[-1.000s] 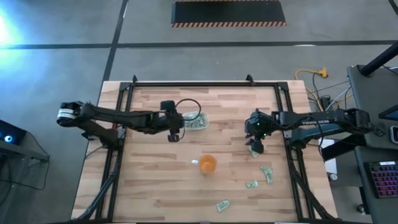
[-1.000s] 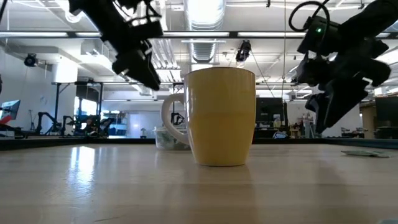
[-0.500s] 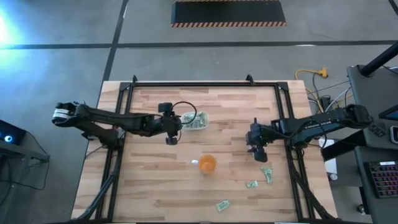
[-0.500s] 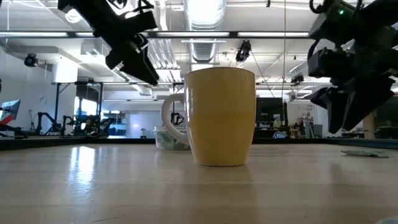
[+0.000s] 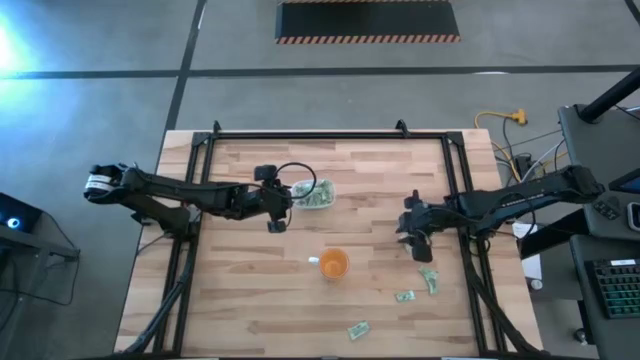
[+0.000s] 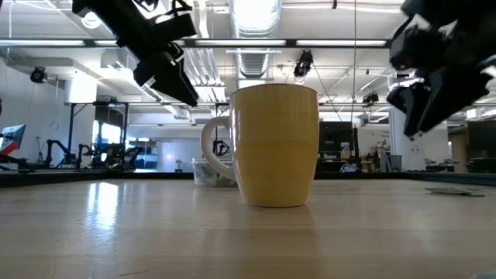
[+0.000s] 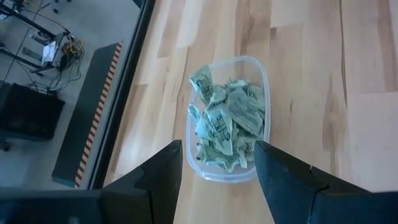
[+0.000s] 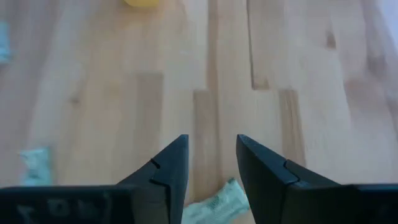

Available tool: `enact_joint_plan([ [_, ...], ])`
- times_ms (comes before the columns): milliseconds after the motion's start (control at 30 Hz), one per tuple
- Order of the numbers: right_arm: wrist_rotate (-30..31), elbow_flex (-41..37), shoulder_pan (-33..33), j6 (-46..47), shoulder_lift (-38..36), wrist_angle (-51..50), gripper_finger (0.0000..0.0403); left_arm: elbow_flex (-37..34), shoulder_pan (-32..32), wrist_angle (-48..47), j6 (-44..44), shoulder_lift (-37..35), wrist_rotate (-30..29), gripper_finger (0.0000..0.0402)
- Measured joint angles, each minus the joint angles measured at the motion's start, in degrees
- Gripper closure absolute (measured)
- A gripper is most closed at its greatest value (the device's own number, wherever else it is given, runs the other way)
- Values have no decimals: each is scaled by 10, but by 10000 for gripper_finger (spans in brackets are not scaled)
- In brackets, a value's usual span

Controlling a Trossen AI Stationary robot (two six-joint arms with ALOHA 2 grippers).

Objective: Pick and place Stevia / Truvia into bins
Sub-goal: Put the stevia packet into the transparent bin

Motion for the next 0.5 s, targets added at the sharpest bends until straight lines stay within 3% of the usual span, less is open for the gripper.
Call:
enact_joint_plan([
  [267, 9, -1, 35, 5, -145, -13, 291, 0, -1, 14, -1, 0, 0, 219],
  [500, 75, -1, 88, 25, -254, -29, 293, 0, -4, 14, -4, 0, 1, 219],
])
